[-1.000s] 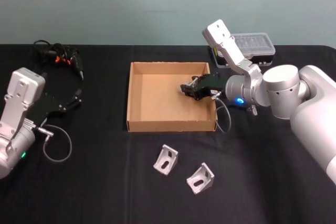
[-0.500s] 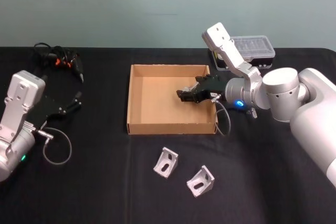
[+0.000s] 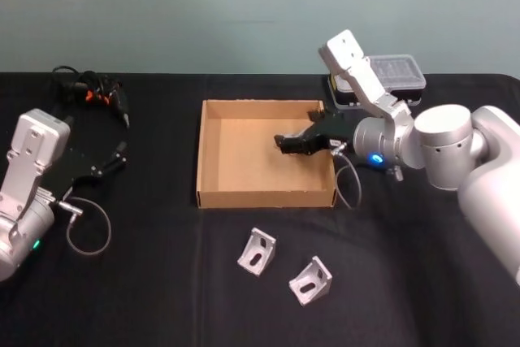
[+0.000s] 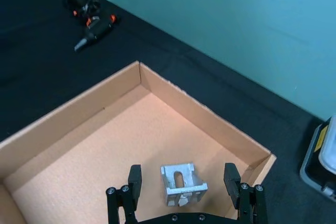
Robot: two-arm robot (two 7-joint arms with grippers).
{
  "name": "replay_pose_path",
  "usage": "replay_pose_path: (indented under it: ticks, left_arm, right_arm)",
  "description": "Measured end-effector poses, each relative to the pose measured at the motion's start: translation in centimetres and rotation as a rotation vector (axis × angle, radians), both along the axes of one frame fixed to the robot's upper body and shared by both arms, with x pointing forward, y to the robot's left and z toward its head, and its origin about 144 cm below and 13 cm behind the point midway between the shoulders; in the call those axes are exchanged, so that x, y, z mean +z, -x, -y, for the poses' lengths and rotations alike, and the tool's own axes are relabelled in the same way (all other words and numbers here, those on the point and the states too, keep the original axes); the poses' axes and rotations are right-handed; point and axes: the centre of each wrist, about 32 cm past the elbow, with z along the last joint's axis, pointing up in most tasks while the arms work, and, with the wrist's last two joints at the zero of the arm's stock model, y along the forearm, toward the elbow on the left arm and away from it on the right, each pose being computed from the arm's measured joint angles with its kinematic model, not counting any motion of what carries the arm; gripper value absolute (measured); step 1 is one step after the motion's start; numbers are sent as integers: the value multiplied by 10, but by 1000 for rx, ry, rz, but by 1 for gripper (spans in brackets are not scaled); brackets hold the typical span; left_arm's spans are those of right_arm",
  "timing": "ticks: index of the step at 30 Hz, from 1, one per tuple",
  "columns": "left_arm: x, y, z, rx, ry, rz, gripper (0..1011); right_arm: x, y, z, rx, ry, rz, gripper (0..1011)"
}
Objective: Use one hand to pick up the angle iron from the table and place it into the box.
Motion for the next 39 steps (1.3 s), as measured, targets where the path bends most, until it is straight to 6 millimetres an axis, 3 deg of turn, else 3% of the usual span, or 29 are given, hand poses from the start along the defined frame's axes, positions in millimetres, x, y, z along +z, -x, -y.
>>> replay_pose_path:
  ticks: [10, 19, 31, 39]
  left_arm:
    - [0, 0, 0, 0, 0, 0, 1011]
    - [0, 0, 0, 0, 0, 0, 1011]
    - [0, 0, 0, 0, 0, 0, 1011]
    - [0, 0, 0, 0, 0, 0, 1011]
  right_arm:
    - [12, 27, 4, 29, -23, 63, 1000]
    - [17, 74, 18, 80, -32, 108, 1000]
    - [20, 129, 56, 178, -44, 102, 1000]
    - [34, 167, 61, 212, -28, 52, 1000]
